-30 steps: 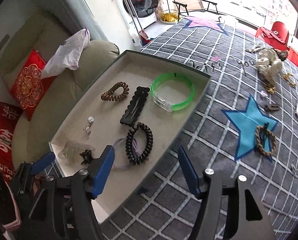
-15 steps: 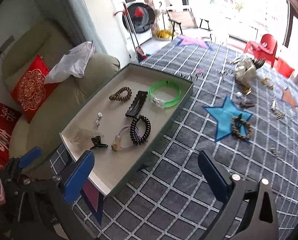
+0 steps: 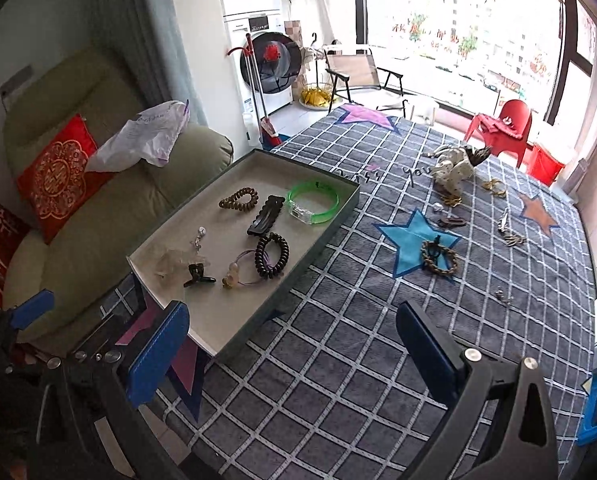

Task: Organize jewelry

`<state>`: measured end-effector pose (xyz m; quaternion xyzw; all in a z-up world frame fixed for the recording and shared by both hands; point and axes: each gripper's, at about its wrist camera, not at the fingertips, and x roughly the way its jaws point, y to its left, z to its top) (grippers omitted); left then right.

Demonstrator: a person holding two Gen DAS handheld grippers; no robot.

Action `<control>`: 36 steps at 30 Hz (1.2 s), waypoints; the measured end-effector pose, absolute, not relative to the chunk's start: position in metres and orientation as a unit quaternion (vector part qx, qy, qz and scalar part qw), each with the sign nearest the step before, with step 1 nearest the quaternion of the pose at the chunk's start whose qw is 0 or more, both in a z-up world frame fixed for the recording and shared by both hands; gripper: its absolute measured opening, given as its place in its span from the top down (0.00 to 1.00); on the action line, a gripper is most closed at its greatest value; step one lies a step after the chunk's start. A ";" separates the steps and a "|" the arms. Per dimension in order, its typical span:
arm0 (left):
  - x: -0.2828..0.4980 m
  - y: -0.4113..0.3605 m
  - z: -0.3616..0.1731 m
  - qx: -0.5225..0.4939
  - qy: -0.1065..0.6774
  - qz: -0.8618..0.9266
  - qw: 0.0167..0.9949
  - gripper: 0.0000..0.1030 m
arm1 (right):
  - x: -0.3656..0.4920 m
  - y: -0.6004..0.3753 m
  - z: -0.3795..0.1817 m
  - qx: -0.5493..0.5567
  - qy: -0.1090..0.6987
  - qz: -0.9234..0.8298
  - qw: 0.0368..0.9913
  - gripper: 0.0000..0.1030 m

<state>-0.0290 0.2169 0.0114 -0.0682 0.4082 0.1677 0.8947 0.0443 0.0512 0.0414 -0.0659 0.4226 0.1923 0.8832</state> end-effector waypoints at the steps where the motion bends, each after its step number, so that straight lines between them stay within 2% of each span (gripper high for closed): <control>1: -0.030 0.216 0.012 -0.068 0.408 0.168 0.895 0.00 | 0.043 0.051 0.043 -0.067 0.419 0.191 0.885 0.00; 36: -0.038 0.211 0.016 -0.062 0.406 0.170 0.896 0.00 | 0.037 0.048 0.049 -0.064 0.412 0.188 0.889 0.00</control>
